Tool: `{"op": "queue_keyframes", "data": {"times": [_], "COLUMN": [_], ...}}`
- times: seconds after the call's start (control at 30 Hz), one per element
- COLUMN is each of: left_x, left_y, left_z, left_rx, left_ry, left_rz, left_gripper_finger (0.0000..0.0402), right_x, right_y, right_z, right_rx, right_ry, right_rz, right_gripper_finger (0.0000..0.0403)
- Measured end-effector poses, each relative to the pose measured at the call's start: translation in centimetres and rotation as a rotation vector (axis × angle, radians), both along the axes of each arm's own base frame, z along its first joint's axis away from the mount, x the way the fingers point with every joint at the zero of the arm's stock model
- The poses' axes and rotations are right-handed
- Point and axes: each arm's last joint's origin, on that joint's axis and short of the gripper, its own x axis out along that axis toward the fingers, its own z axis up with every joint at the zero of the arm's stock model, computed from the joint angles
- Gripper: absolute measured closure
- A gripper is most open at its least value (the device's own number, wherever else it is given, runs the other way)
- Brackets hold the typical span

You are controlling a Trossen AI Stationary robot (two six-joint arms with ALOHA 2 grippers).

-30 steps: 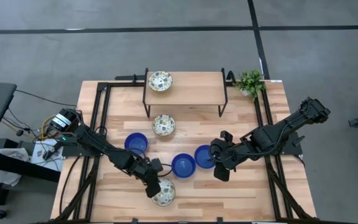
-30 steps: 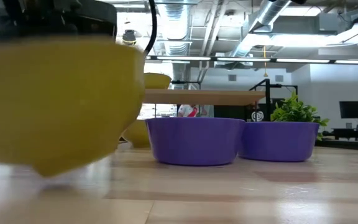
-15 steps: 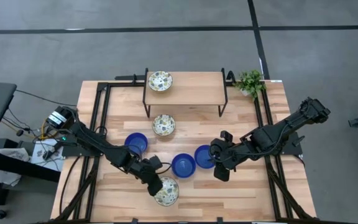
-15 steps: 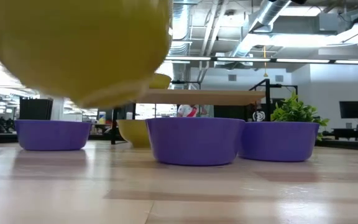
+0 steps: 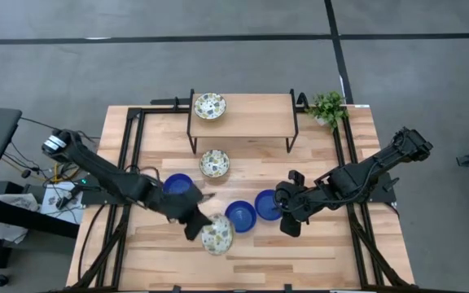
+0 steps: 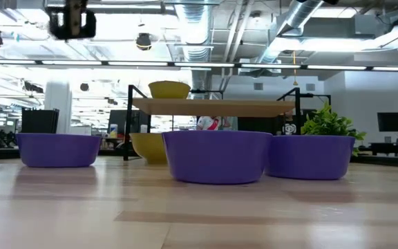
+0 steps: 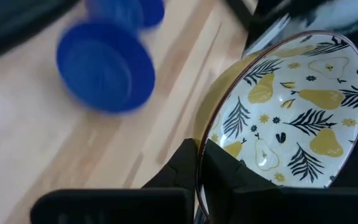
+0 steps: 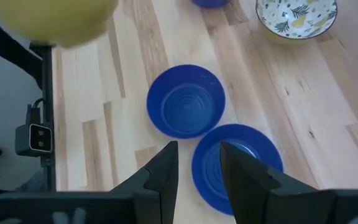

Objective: Pick & Place Mini bowls
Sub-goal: Stack the bottom white patterned bowl on top of the white patterned bowl on the shelf

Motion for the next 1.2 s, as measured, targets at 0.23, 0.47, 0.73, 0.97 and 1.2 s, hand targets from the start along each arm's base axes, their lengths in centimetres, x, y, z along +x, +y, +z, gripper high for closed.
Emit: {"op": "queue_keyframes", "data": {"times": [0.23, 0.47, 0.73, 0.97, 1.2], "left_x": [-1.2, -2.8, -5.1, -6.5, -7.0], "left_y": [4.5, 9.3, 15.2, 21.0, 27.2], "left_z": [2.9, 4.8, 5.8, 5.3, 4.4], "left_rx": [0.042, 0.081, 0.169, 0.155, 0.094], "left_ry": [-0.141, -0.236, -0.266, -0.224, -0.142], "left_rz": [0.150, 0.336, 0.572, 0.739, 0.766], "left_gripper_finger": [0.0392, 0.0392, 0.0386, 0.0387, 0.0388], "right_x": [0.0, 0.4, 1.8, 3.8, 4.2], "right_y": [-0.1, -0.9, -4.7, -10.9, -17.2], "right_z": [0.0, 0.1, 0.1, 0.8, 1.3], "right_rx": [-0.040, -0.100, -0.224, -0.361, -0.372], "right_ry": [-0.019, -0.041, -0.020, -0.057, -0.093], "right_rz": [-0.020, -0.067, -0.072, -0.135, -0.244], "right_gripper_finger": [0.0296, 0.0296, 0.0296, 0.0296, 0.0296]}}
